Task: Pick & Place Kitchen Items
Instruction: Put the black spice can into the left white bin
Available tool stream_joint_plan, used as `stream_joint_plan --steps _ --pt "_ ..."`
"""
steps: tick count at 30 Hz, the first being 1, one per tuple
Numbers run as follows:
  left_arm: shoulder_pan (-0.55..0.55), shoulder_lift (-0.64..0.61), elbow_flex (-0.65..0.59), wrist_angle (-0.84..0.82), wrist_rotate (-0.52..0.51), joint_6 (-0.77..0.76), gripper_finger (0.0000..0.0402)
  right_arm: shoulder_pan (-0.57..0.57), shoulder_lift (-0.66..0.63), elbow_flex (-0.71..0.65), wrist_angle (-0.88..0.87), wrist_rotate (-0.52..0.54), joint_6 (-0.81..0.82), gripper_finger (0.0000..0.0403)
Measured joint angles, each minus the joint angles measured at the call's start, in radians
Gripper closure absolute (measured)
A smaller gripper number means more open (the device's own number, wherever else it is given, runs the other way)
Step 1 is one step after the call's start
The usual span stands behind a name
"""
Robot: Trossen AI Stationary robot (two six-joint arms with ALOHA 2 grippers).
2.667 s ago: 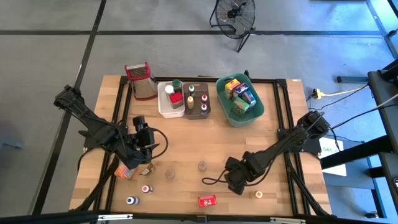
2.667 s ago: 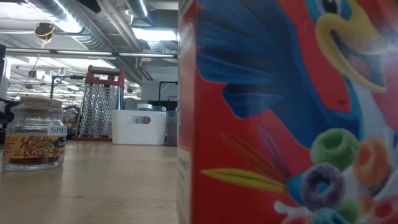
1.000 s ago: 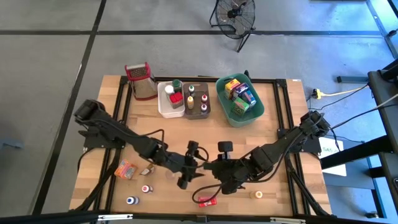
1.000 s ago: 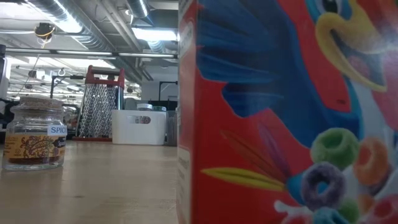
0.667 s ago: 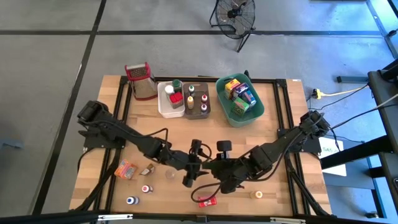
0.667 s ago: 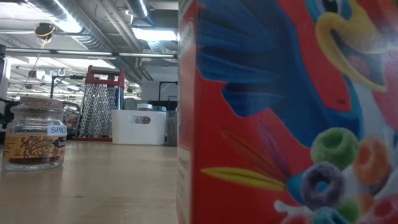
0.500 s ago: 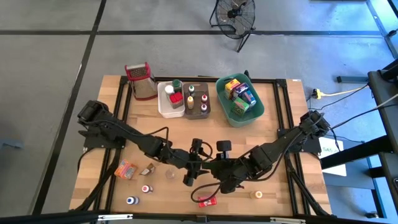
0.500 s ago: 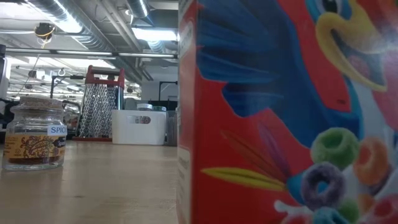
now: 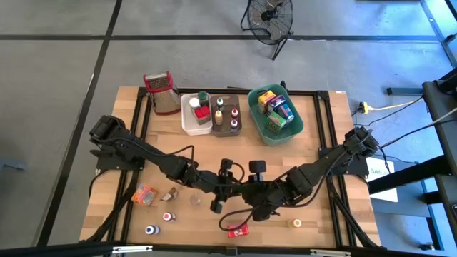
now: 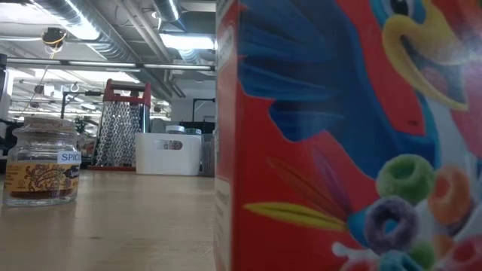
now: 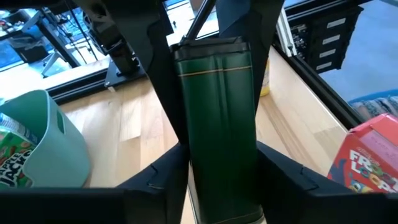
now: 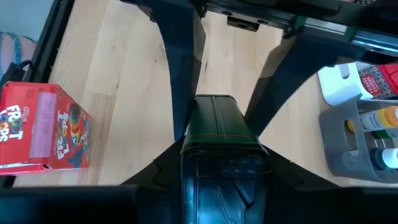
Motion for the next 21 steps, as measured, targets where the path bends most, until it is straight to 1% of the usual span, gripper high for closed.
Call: stream_joint_plan --steps 3,6,10,15,21 --pt "0.000 0.000 0.000 -0.001 -0.007 -0.005 0.0262 -0.002 0.000 0.000 -0.003 0.003 0.006 0.0274" --pt "0.000 0.000 0.000 -0.002 -0.008 -0.006 0.0264 -0.006 0.000 0.000 -0.003 -0.001 0.024 0.0271" --pt "0.000 0.000 0.000 -0.003 -0.007 0.005 0.0265 -0.013 0.000 0.000 0.003 -0.007 0.028 0.0251" --pt "0.000 0.000 0.000 -0.007 0.004 0.001 0.0267 -0.016 0.000 0.000 0.008 -0.007 0.015 0.0209" --pt "0.000 0.000 0.000 -0.017 0.018 -0.003 0.0267 -0.016 0.000 0.000 0.009 0.000 0.036 0.0139"
